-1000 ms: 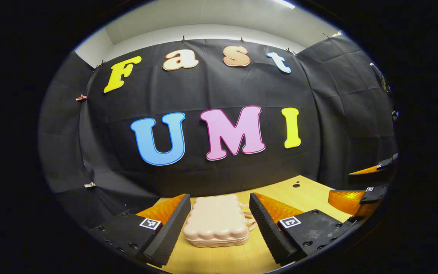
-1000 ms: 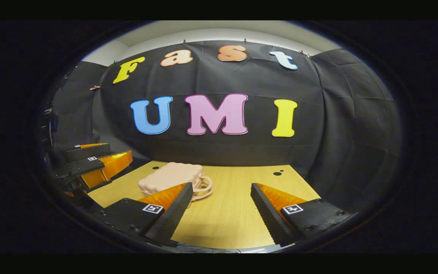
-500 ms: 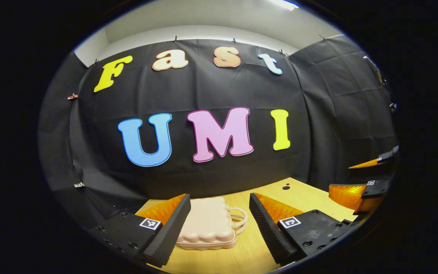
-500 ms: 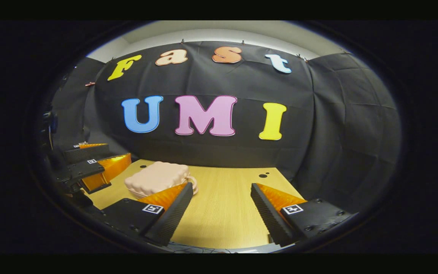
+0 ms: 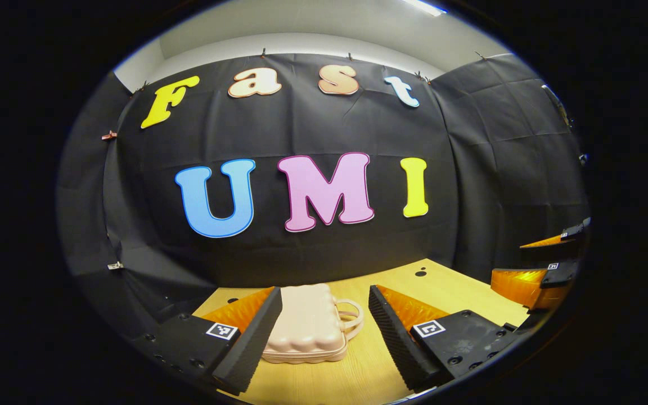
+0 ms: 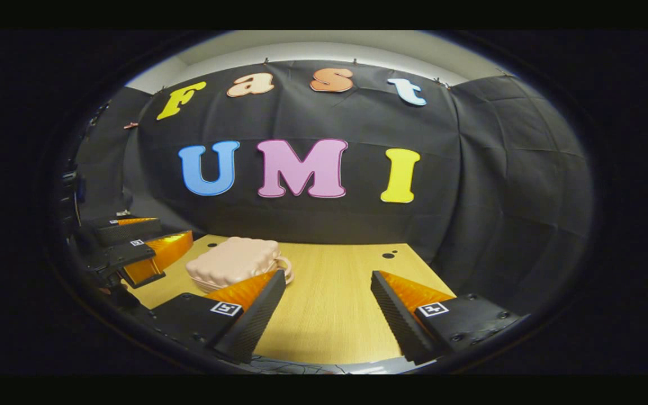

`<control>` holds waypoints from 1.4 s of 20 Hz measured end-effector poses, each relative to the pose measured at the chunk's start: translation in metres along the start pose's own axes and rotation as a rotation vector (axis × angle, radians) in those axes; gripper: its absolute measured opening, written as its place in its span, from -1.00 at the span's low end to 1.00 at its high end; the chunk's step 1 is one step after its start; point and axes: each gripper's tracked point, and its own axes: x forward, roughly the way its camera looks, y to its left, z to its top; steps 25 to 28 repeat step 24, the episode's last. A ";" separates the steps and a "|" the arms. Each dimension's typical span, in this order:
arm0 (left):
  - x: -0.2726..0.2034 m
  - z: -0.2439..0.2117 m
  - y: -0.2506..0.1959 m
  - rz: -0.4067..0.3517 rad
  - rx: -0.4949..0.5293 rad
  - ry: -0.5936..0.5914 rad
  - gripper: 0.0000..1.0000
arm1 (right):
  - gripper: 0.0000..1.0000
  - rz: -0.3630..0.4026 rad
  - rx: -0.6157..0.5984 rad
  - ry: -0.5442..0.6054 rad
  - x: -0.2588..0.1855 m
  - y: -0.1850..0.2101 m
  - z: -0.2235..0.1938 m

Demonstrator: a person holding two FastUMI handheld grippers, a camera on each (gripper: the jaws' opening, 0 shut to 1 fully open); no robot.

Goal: First open the suitcase, pack the skin care products into it, and then close the suitcase.

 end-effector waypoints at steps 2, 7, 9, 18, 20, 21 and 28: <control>-0.005 -0.003 0.002 0.003 0.001 0.008 0.94 | 0.94 0.007 0.010 0.001 -0.001 0.005 -0.001; -0.016 -0.009 0.008 0.018 0.016 0.021 0.94 | 0.94 0.028 0.018 0.011 -0.004 0.016 -0.008; -0.020 -0.010 0.012 0.026 0.026 0.030 0.94 | 0.94 0.039 0.027 0.017 -0.004 0.020 -0.010; -0.022 -0.016 0.023 0.032 -0.085 0.143 0.95 | 0.94 0.112 0.045 0.041 0.025 0.034 -0.001; -0.028 -0.007 0.036 0.082 -0.089 0.123 0.94 | 0.94 0.144 0.026 0.047 0.032 0.042 0.004; -0.032 -0.005 0.040 0.107 -0.085 0.118 0.95 | 0.94 0.164 0.018 0.046 0.036 0.047 0.008; -0.042 0.003 0.049 0.156 -0.082 0.101 0.95 | 0.94 0.224 0.018 0.030 0.039 0.065 0.020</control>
